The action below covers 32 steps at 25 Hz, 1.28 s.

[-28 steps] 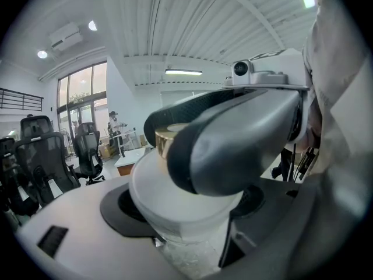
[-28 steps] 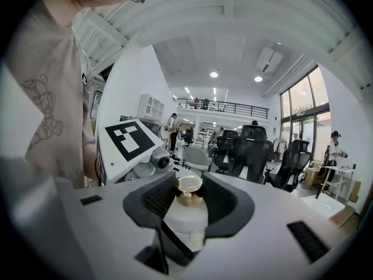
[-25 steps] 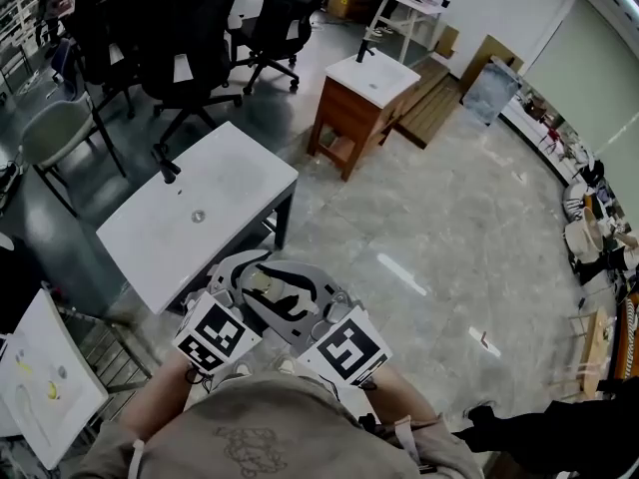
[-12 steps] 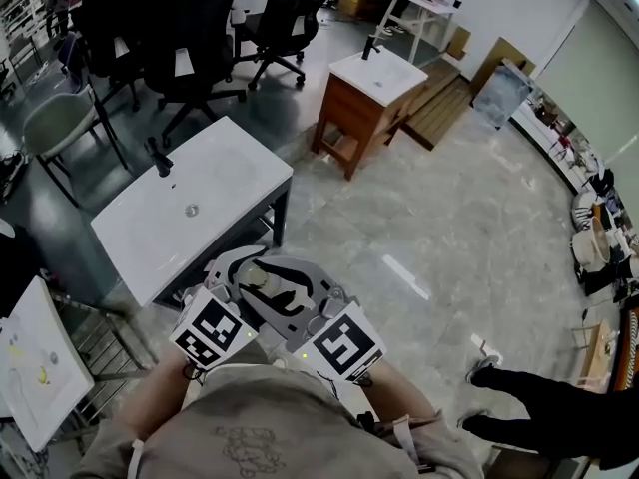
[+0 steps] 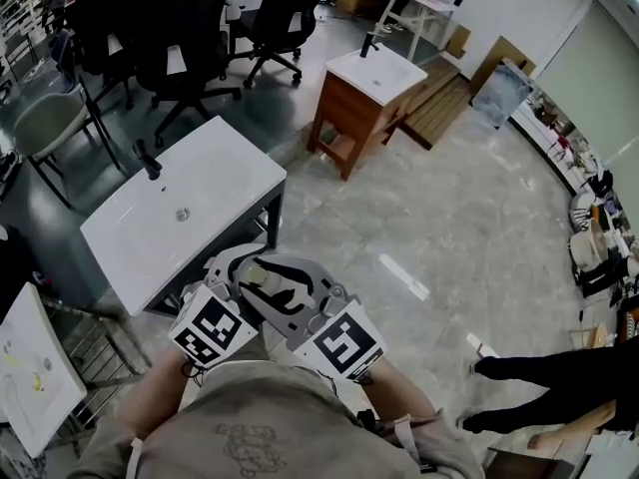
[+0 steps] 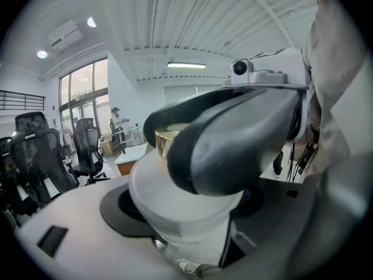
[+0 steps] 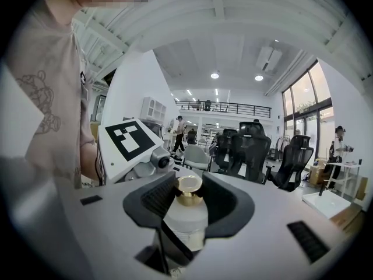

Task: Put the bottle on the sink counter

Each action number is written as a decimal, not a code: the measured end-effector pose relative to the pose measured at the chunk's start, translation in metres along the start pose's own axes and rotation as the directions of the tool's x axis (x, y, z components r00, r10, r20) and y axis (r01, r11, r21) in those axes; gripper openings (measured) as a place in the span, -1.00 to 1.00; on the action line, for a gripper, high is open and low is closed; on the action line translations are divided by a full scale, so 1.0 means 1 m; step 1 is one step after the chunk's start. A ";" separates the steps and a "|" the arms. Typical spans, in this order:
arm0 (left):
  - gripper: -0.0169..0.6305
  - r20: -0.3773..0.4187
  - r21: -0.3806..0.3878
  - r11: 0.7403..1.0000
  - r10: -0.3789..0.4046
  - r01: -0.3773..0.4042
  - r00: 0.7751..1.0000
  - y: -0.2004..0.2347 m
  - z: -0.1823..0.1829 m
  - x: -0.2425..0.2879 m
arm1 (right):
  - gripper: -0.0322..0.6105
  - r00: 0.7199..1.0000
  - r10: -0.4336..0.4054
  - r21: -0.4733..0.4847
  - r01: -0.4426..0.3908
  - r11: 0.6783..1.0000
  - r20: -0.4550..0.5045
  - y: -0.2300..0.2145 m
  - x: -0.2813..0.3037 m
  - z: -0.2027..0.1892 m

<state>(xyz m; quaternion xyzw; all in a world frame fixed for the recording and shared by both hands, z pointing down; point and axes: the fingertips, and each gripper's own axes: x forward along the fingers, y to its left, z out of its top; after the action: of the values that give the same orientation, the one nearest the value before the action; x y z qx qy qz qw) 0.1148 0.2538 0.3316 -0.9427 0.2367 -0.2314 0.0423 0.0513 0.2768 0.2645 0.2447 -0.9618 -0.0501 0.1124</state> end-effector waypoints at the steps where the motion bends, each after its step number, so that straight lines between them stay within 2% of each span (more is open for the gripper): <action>1: 0.06 0.002 -0.002 1.000 0.000 0.000 1.000 0.004 -0.001 0.003 | -0.44 1.000 0.001 -0.001 -0.001 1.000 -0.005 -0.004 0.003 -0.002; 6: 0.06 -0.002 -0.023 1.000 0.002 -0.002 1.000 0.029 -0.015 0.017 | -0.44 0.999 0.017 -0.006 -0.017 1.000 -0.030 -0.024 0.024 -0.014; 11: 0.06 0.012 -0.078 0.997 -0.023 0.024 1.000 0.058 -0.018 0.028 | -0.44 0.999 0.027 0.018 -0.026 1.000 -0.041 -0.050 0.048 -0.017; 21: 0.06 -0.042 -0.033 0.999 -0.012 0.011 0.999 0.140 -0.029 0.060 | -0.44 0.999 0.024 0.045 -0.022 0.999 -0.046 -0.119 0.099 -0.024; 32: 0.06 -0.061 -0.037 0.999 -0.014 0.012 0.998 0.257 -0.054 0.093 | -0.44 0.993 0.038 0.070 -0.030 0.997 -0.109 -0.206 0.189 -0.033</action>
<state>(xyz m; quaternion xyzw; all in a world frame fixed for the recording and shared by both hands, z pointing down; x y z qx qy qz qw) 0.0527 -0.0151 0.3694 -0.9373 0.2361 -0.2560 0.0164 -0.0082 0.0040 0.3013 0.2344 -0.9593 -0.0019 0.1577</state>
